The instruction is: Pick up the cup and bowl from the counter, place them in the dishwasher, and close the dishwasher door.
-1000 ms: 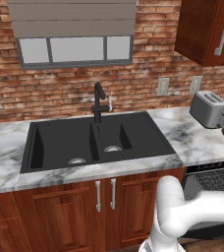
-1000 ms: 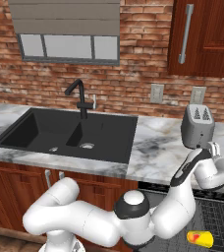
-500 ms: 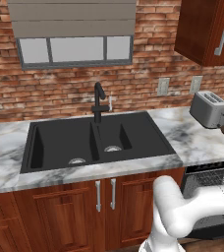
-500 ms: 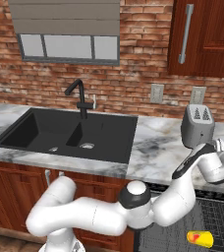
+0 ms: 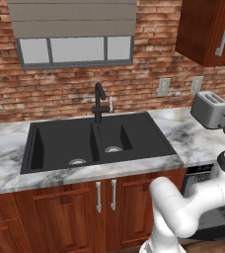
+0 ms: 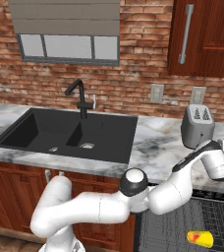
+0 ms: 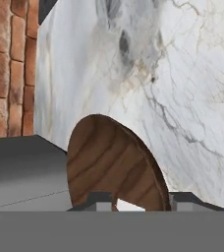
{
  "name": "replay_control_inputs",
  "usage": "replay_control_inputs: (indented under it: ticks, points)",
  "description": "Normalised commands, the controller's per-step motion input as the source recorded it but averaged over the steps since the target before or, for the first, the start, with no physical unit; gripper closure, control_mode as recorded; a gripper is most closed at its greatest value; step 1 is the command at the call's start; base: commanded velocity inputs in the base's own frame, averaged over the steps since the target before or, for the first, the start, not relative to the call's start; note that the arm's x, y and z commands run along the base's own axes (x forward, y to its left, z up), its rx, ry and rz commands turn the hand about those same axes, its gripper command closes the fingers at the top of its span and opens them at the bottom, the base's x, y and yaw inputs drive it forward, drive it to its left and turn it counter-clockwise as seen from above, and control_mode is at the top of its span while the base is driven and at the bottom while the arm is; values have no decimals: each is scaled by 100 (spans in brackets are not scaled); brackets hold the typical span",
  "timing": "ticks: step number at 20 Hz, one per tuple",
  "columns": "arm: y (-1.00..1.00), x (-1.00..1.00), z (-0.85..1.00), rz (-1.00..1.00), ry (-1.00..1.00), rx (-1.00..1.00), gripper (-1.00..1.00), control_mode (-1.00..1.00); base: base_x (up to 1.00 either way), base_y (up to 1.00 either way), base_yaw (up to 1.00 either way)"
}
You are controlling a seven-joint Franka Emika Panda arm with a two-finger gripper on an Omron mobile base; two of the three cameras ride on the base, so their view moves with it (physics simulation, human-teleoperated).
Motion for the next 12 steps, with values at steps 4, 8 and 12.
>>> replay_control_inputs:
  ticks: [4, 8, 12]
  points:
    - [-22, 0, -15, 0, 0, 1, 100, -100, 0, 0, 0]
    - [-19, 0, -10, 0, 0, 2, 100, -100, 0, 0, 0]
    - [-11, 0, -6, 0, 0, 1, 100, -100, 0, 0, 0]
